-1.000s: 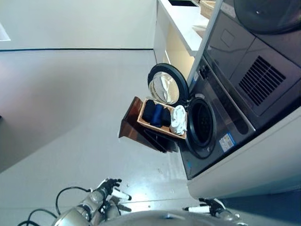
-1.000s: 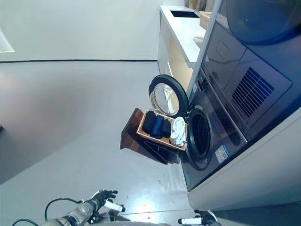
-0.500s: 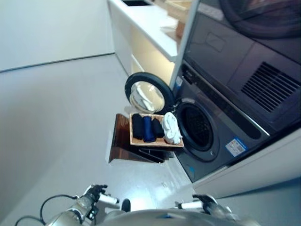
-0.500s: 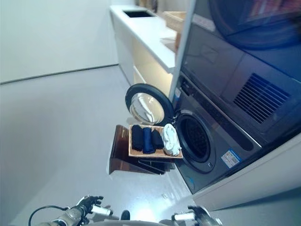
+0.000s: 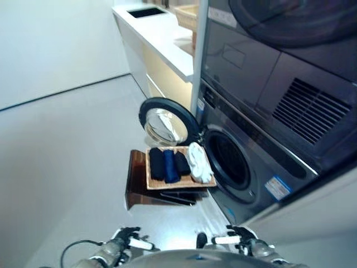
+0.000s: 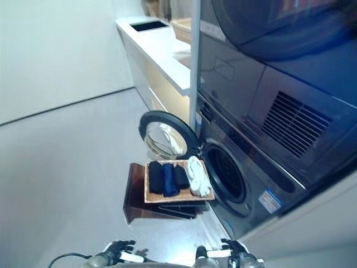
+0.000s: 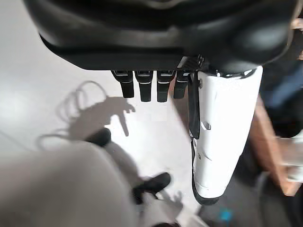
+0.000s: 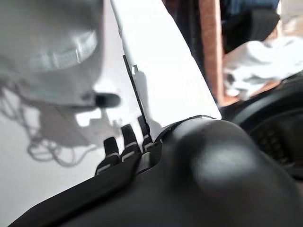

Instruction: Pick up the clothes and place them into the washing machine

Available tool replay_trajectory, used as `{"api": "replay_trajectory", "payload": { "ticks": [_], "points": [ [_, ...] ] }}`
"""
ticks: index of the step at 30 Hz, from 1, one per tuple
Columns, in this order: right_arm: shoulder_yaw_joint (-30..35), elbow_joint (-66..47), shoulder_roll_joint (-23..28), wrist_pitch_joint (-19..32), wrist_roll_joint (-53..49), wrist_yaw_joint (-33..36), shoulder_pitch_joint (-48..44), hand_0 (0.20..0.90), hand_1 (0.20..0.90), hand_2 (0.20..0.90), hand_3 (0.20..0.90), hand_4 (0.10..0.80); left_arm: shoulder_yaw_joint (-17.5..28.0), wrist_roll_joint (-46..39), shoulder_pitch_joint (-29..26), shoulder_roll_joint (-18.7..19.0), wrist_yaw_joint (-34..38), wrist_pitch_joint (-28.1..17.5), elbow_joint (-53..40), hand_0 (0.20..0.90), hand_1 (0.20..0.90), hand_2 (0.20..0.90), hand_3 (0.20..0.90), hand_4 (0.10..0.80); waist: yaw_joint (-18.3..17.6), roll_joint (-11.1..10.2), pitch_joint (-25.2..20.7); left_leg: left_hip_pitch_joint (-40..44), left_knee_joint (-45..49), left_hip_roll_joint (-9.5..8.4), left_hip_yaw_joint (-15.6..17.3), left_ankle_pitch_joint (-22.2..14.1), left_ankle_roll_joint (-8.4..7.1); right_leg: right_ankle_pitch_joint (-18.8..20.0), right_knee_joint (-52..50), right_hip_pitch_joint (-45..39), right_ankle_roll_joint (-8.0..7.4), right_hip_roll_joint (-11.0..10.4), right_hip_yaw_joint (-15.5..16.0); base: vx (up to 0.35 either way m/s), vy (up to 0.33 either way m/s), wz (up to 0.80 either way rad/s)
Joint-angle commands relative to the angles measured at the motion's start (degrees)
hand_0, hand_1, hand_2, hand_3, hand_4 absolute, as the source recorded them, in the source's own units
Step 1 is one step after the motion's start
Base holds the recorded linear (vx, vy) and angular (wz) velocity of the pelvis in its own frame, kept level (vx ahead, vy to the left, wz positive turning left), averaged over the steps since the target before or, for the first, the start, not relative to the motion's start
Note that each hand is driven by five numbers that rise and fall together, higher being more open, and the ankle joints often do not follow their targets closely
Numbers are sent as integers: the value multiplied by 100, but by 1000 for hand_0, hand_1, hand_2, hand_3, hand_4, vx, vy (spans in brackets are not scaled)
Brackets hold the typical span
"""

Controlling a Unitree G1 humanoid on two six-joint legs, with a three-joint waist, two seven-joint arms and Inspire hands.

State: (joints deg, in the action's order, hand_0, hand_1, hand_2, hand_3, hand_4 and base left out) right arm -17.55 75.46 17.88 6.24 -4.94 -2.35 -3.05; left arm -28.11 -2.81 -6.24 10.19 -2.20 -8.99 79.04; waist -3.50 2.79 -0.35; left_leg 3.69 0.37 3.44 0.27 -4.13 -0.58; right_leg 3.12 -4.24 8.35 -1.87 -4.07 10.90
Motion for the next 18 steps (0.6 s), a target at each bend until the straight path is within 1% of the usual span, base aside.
{"api": "replay_trajectory", "payload": {
  "ticks": [1,2,3,4,5,6,7,8,9,11,12,13,14,15,17,18],
  "points": [
    [-181,141,123,141,46,88,-100,900,900,900,900,800,242,-19,-274,511,117,-93,44,900,900,900,900,800,-49,-375,-169,2,1222,-532,166,-384,-141,469,637,96,-173,-28,-250,154,-189,-15],
    [-192,120,138,153,25,87,-119,900,900,900,900,800,356,-113,-253,513,137,-81,82,900,900,900,900,800,-27,-392,-168,-295,2028,-412,192,-69,-301,375,698,-79,-49,58,-259,128,-279,-7],
    [-286,123,129,138,68,110,-194,900,900,900,900,800,606,-328,-325,531,233,-44,48,900,900,900,900,800,105,-496,-24,-846,3272,-334,90,525,-478,219,728,-344,147,92,-230,116,-274,-17],
    [-338,84,120,143,60,127,-233,900,900,900,900,800,715,-448,-360,536,304,-38,17,900,900,900,900,800,176,-571,56,-1133,3759,-424,16,624,-468,177,741,-441,222,58,-236,63,-194,-11],
    [-339,85,119,142,60,128,-237,900,900,900,900,800,716,-449,-362,537,304,-37,16,900,900,900,900,800,167,-558,60,-1154,3796,-412,4,608,-469,178,741,-440,224,71,-225,70,-88,-13],
    [-382,30,121,143,86,173,-304,900,900,900,900,800,796,-511,-390,528,387,-60,21,900,900,900,900,800,227,-611,105,-1354,4072,-462,-12,626,-423,159,772,-527,266,59,-236,84,-75,-8],
    [-400,19,121,139,99,194,-335,900,900,900,900,800,812,-500,-387,523,423,-66,16,900,900,900,900,800,267,-654,114,-1558,4147,-384,58,668,-386,119,792,-598,284,44,-231,141,-102,-12],
    [-423,17,119,128,96,205,-354,900,900,900,900,800,815,-496,-383,520,456,-72,6,900,900,900,900,800,289,-688,109,-1730,4020,-287,150,695,-353,80,804,-643,283,13,-220,165,-58,-12],
    [-460,18,125,127,100,246,-407,900,900,900,900,800,844,-513,-374,531,501,-95,2,900,900,900,900,800,378,-692,110,-1883,3663,-192,189,611,-300,15,809,-693,260,32,-263,197,-18,4],
    [-488,-38,133,196,21,304,-507,900,900,900,900,800,834,-498,-380,575,605,-162,-38,900,900,900,900,800,463,-672,122,-1891,2816,-87,174,519,-231,-88,839,-807,203,88,-350,223,28,6],
    [-513,-49,149,205,1,320,-566,900,900,900,900,800,816,-501,-386,575,605,-157,-33,900,900,900,900,800,502,-639,115,-1860,2129,-13,157,516,-220,-153,857,-859,172,129,-391,260,63,4],
    [-534,-37,171,207,-21,347,-633,900,900,900,900,800,795,-494,-387,579,589,-151,2,900,900,900,900,800,568,-563,119,-1879,1228,19,70,716,-258,-234,903,-956,135,222,-443,282,72,21],
    [-543,-55,197,208,-90,347,-680,900,900,900,900,800,772,-516,-382,585,592,-132,-4,900,900,900,900,800,616,-503,104,-1948,818,35,-14,865,-288,-282,913,-1009,104,279,-467,282,72,25],
    [-552,-51,208,220,-127,344,-701,900,900,900,900,800,756,-524,-381,593,613,-143,21,900,900,900,900,800,652,-452,101,-1994,356,54,-27,1009,-297,-365,924,-1062,89,331,-500,262,52,17],
    [-572,-36,196,197,-270,301,-719,900,900,900,900,800,725,-542,-307,595,586,-125,79,900,900,900,900,800,726,-406,85,-2020,-188,-9,69,1242,-320,-493,924,-1162,63,385,-557,264,52,-15],
    [-566,-63,192,208,-329,308,-734,900,900,900,900,800,734,-530,-264,613,578,-122,90,900,900,900,900,800,753,-393,62,-2039,-288,-39,182,1295,-324,-546,924,-1226,43,402,-583,293,88,-26]
  ]
}}
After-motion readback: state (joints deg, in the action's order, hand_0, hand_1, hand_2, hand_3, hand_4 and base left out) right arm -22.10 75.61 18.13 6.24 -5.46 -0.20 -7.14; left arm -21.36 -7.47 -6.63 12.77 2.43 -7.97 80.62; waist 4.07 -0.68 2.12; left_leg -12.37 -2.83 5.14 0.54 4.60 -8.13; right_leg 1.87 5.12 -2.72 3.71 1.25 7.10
